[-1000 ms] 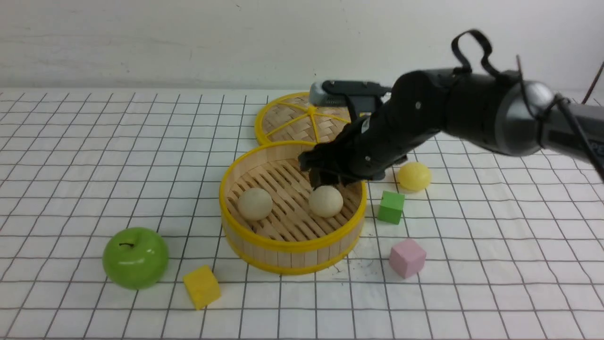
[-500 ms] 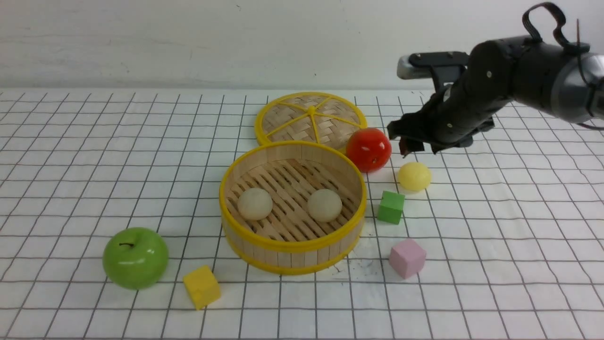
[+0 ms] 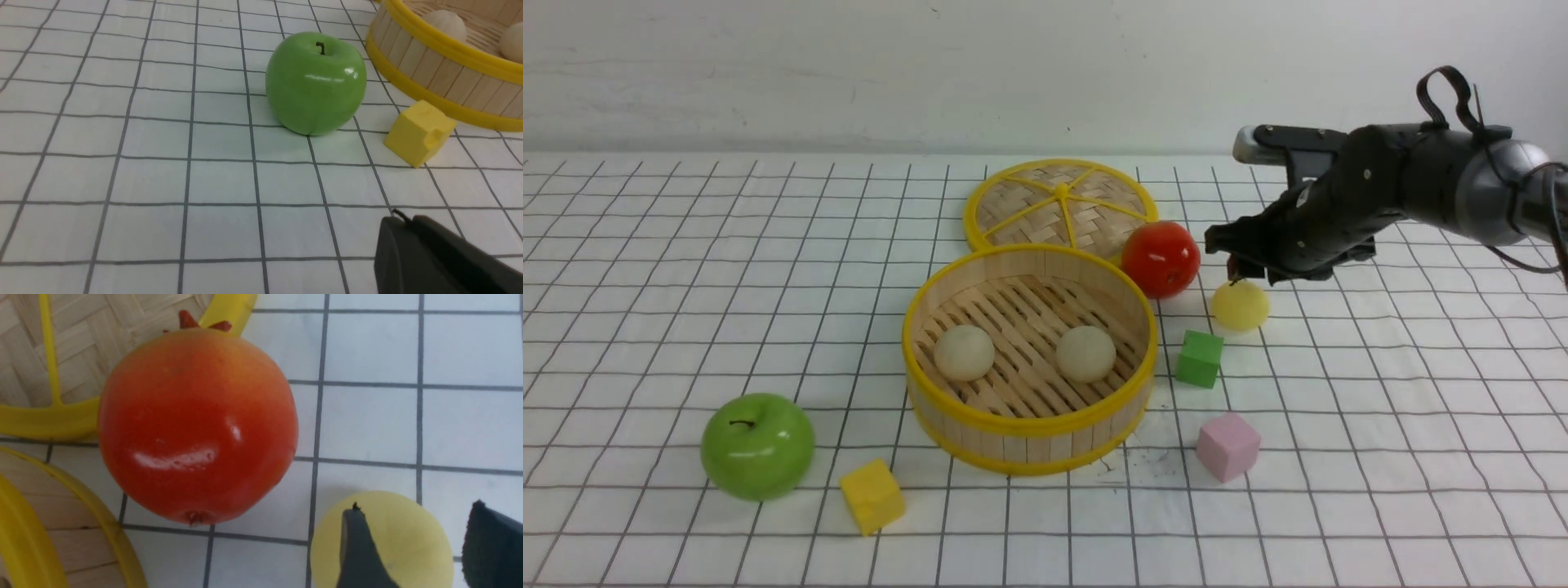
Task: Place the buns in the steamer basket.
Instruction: Use the right arm to grab a steamed stuffed bun, then use the right arm to put the steamed stuffed bun into the steamer
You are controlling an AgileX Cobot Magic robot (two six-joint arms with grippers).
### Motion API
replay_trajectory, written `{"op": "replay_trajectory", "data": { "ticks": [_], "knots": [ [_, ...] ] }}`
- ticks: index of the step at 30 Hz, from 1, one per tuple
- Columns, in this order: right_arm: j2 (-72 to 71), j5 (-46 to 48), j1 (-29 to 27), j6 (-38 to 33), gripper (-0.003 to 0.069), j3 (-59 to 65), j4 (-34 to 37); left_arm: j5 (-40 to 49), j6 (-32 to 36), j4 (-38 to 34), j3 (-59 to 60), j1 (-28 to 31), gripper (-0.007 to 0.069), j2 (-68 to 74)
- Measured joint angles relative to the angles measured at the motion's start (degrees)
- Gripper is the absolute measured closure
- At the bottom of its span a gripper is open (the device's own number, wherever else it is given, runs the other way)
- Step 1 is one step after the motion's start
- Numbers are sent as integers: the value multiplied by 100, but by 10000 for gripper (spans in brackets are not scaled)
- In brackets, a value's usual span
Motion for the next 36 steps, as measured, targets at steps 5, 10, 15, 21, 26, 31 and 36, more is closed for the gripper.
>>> {"op": "replay_trajectory", "data": {
  "ticks": [5, 10, 15, 21, 26, 31, 36],
  "knots": [
    [155, 2, 0, 12, 369, 0, 226, 0, 0, 0, 0, 0, 608, 0],
    [174, -3, 0, 12, 547, -4, 386, 0, 0, 0, 0, 0, 608, 0],
    [35, 4, 0, 12, 659, -4, 409, 0, 0, 0, 0, 0, 608, 0],
    [-462, -406, 6, 88, 659, -4, 409, 0, 0, 0, 0, 0, 608, 0],
    [-881, -1094, 319, 139, 659, -64, 786, 0, 0, 0, 0, 0, 608, 0],
    [-776, -1138, 802, 139, 659, -66, 1015, 0, 0, 0, 0, 0, 608, 0],
    [-278, -1232, 1376, 139, 659, -66, 1062, 0, 0, 0, 0, 0, 608, 0]
  ]
}}
